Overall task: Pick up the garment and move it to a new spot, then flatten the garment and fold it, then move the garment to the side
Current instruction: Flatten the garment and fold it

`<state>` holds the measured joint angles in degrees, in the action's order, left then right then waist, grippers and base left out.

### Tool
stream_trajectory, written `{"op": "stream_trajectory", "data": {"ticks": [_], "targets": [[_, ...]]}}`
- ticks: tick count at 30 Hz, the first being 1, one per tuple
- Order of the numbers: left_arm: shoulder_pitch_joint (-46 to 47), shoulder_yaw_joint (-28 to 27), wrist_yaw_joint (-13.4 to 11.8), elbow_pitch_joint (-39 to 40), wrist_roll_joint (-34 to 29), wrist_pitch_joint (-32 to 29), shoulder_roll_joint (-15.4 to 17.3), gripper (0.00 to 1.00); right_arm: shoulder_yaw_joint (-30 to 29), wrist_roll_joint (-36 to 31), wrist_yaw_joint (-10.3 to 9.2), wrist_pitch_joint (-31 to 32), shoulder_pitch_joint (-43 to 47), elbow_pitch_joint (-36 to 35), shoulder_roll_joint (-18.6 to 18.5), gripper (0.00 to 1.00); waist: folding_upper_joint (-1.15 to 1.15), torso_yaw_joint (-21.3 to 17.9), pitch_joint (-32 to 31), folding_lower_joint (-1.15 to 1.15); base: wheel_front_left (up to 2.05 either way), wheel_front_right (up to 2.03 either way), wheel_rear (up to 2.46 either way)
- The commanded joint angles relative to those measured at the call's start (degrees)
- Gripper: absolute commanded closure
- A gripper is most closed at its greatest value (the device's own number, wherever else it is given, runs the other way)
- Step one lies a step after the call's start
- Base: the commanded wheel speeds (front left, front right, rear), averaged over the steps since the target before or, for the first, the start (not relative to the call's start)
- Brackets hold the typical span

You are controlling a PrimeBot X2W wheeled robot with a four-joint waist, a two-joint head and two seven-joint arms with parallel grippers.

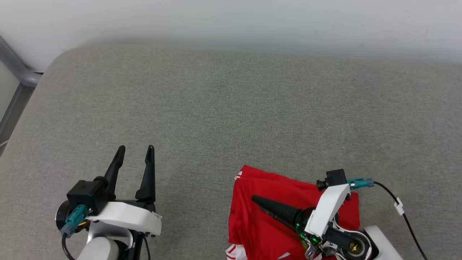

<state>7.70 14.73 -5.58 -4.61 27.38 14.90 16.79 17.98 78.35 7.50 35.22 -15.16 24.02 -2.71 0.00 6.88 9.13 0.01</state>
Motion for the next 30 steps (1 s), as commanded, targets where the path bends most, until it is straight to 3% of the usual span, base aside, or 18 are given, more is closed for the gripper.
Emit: {"op": "stream_trajectory", "data": {"ticks": [1,11,19,26,30], "targets": [[0.7,-0.1,0.1,-0.2,-0.5,0.4,-0.2,0.00,0.2,-0.6,-0.03,-0.7,-0.7,-1.1,-0.4,0.00,0.00,-0.5,-0.5,-0.01,0.00,0.00,0.00],[-0.6,-0.6,0.1,0.0,-1.6,0.4,0.0,0.00,-1.0,-12.9,-0.03,-13.0,1.4,-10.4,-5.6,0.00,0.00,-4.0,-2.4,-0.01,0.00,0.00,0.00],[-1.9,-0.9,-0.6,-0.3,-2.1,0.3,0.3,0.00,-11.0,-32.0,-0.03,-23.2,4.7,-9.3,-9.7,0.00,0.00,-7.3,-4.2,-0.01,0.00,0.00,0.00],[-3.0,-0.8,-1.8,-0.5,-2.9,0.3,0.6,0.00,-21.7,-50.8,-0.03,-30.5,7.6,-14.0,-8.5,0.00,0.00,-9.3,-6.3,-0.01,0.00,0.00,0.00],[-4.2,-0.9,-2.4,-0.5,-3.1,0.3,0.8,0.00,-23.3,-58.3,-0.03,-34.9,9.8,-19.5,-6.9,0.00,0.00,-9.9,-7.8,-0.01,0.00,0.00,0.00]]}}
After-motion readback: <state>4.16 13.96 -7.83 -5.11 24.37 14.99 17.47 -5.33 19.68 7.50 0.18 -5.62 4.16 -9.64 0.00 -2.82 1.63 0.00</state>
